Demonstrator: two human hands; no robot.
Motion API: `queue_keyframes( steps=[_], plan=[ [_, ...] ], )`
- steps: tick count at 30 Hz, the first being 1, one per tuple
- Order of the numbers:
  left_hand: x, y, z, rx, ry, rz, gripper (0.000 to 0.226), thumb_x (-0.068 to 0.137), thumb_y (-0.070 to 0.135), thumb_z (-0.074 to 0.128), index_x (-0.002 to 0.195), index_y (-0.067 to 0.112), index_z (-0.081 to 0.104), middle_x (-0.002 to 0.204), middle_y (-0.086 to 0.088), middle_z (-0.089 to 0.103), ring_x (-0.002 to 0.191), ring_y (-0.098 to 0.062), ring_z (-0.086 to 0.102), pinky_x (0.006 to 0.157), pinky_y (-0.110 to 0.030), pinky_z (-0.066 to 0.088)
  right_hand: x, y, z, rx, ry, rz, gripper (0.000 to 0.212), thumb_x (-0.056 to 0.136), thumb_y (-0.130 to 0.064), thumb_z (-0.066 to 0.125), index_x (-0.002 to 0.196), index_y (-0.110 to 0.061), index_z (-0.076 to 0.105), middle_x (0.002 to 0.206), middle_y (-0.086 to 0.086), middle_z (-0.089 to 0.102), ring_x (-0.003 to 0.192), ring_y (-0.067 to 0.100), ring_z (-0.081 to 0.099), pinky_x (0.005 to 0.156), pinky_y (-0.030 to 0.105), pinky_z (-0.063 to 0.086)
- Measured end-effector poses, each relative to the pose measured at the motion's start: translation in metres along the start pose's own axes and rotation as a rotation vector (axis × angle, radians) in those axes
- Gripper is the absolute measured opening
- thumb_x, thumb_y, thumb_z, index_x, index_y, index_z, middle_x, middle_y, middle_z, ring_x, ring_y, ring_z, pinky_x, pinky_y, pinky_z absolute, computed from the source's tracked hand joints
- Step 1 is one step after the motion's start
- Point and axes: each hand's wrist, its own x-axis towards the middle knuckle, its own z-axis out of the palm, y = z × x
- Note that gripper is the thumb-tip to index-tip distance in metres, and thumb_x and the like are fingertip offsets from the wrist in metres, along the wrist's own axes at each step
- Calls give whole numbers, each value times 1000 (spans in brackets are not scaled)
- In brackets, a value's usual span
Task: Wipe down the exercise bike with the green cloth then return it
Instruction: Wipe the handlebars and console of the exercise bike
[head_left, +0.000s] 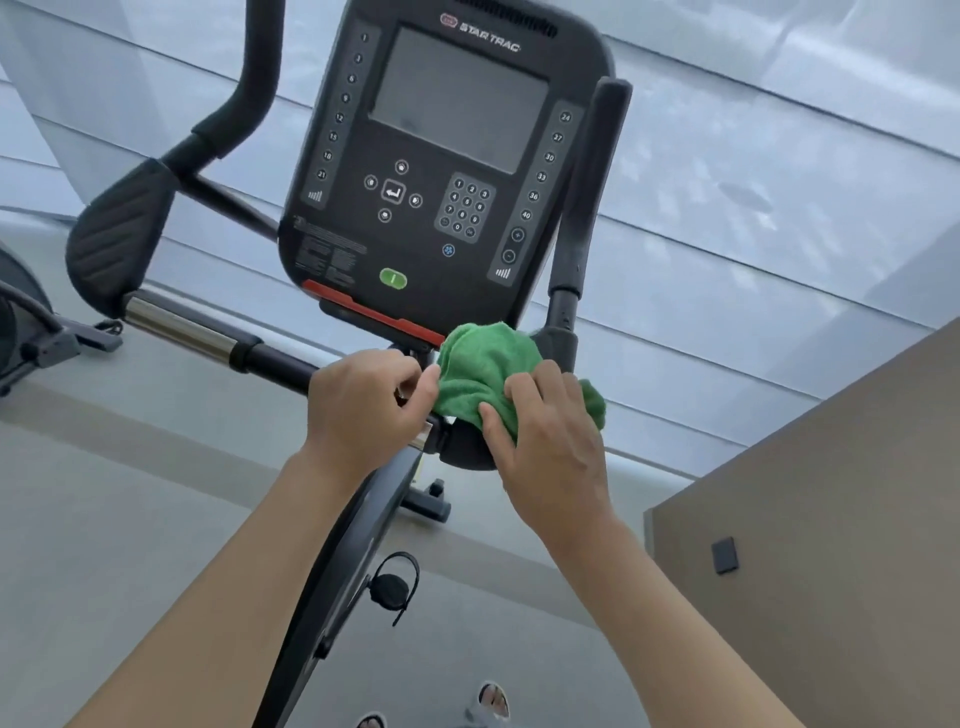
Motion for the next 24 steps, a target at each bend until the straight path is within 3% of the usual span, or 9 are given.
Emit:
queue_keyframes(
  steps=[4,8,15,21,24],
  plan=[
    [-1,-3,4,8,40,21,49,105,39,49,59,24,41,54,8,40,51,-15,37,48,-23,20,-23,-4,3,40,11,0,22,100,-37,60,94,-16,55,99,0,49,89,20,45,75,37,51],
    [0,-3,7,2,80,14,46,102,35,53,58,22,42,55,8,40,52,-16,38,47,-27,26,-26,-6,9,44,-8,104,32,99,-52,55,104,-20,57,114,0,48,100,23,46,84,42,51],
    [-1,-6,9,-13,106,35,45,99,26,56,56,19,44,53,7,39,50,-17,35,44,-29,28,25,16,15,172,48,96,28,98,-43,66,94,-19,53,106,-2,46,94,20,41,83,41,50],
    [-2,-6,12,-22,122,54,47,100,24,55,55,19,43,52,8,36,48,-15,33,47,-23,21,78,33,19,159,102,167,33,90,-46,72,84,-24,48,94,-10,41,89,17,44,64,30,41],
    [-2,-7,12,-33,123,57,47,102,26,52,56,19,44,53,8,35,47,-15,33,47,-22,22,82,33,20,129,126,167,33,87,-51,72,83,-26,51,92,-11,42,87,16,46,62,29,40]
  ],
)
